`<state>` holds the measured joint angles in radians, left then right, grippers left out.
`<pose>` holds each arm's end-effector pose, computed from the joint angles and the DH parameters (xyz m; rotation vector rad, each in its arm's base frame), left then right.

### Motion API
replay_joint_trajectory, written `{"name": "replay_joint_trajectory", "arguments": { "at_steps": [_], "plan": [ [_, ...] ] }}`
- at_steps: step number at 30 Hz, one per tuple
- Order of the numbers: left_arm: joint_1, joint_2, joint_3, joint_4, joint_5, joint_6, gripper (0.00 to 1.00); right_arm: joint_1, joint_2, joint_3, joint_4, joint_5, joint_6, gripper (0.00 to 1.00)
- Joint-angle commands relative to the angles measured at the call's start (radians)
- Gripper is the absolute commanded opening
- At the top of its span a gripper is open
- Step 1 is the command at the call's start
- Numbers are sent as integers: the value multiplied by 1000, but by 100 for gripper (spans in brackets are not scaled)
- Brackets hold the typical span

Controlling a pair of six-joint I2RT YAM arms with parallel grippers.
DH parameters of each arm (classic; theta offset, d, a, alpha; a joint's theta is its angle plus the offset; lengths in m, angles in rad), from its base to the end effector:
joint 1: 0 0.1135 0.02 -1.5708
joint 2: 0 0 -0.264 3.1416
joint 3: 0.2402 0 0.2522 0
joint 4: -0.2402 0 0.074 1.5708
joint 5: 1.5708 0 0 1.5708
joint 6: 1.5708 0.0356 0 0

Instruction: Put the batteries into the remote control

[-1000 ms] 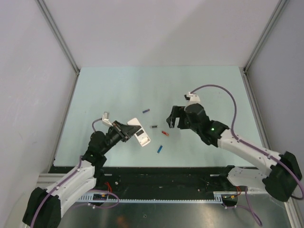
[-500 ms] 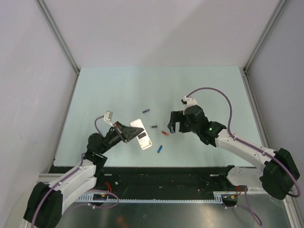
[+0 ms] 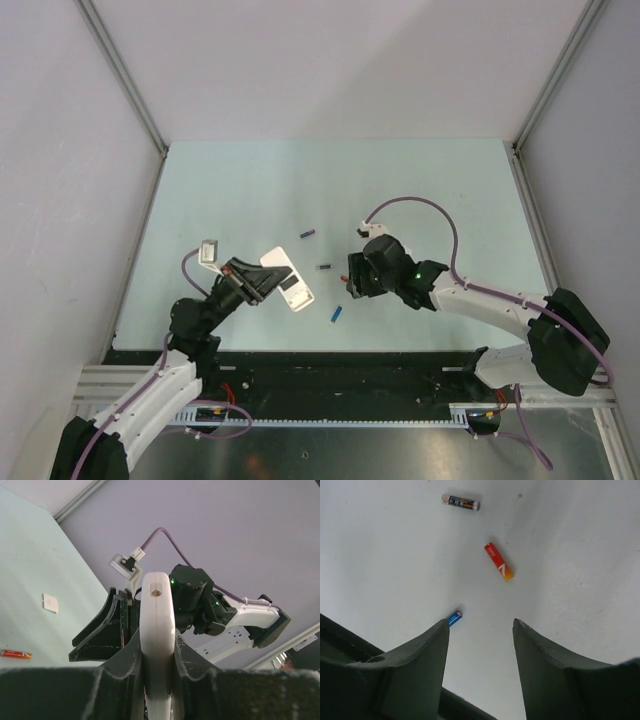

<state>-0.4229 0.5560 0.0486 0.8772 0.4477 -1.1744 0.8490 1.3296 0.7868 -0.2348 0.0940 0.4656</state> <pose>0.1195 -0.0707 0.2246 -0.0779 1.4198 -1.6258 0.1847 0.2047 0.2179 -0.4121 2.3725 0.5264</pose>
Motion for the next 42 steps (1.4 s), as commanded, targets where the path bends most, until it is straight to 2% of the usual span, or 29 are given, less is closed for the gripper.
{"name": "replay_joint_trajectory", "arguments": {
  "at_steps": [1, 7, 10, 14, 18, 21, 22, 24, 25, 26, 27, 32, 33, 34, 37, 39, 42],
  "plan": [
    [6, -10, -115, 42, -53, 4, 0, 64, 20, 60, -21, 73, 142, 59],
    [-11, -28, -66, 43, 48, 84, 0, 125, -9, 71, -27, 173, 176, 63],
    [-17, -31, -55, 43, 95, 113, 0, 127, -23, 72, -49, 202, 163, 70],
    [-17, -36, -30, 45, 79, 105, 0, 119, -36, 71, -74, 228, 199, 85],
    [-17, -57, -41, 43, 51, 108, 0, 96, -76, 43, -26, 149, 261, 89],
    [-17, -65, -41, 43, 36, 101, 0, 21, -139, -45, 82, -1, 317, 76],
    [-17, -65, -41, 43, 28, 98, 0, 1, -173, -67, 113, -43, 320, 60],
    [-17, -56, -56, 42, 22, 87, 0, -33, -202, -109, 167, -115, 294, 47],
    [-17, -47, -73, 43, 8, 81, 0, -27, -208, -109, 158, -105, 283, 19],
    [-17, -36, -72, 42, 2, 56, 0, -21, -208, -107, 151, -96, 278, 7],
    [-16, -22, -73, 40, -1, 44, 0, -25, -205, -107, 126, -100, 284, 0],
    [-16, 85, -62, 42, -17, 1, 0, -10, -133, -100, 80, -122, 323, 0],
    [-16, 90, -62, 40, -23, -1, 0, 13, -110, -98, 62, -99, 344, 3],
    [-16, 94, -62, 40, -29, -4, 0, 24, -103, -97, 54, -96, 358, 18],
    [-16, 91, -76, 39, -58, -8, 0, 53, -70, -80, 12, -33, 407, 34],
    [-16, 82, -88, 39, -79, -17, 0, 53, -64, -77, 8, -16, 438, 34],
    [-16, 64, -108, 36, -101, -36, 0, 55, -44, -58, -11, 12, 504, 30]
  ]
}}
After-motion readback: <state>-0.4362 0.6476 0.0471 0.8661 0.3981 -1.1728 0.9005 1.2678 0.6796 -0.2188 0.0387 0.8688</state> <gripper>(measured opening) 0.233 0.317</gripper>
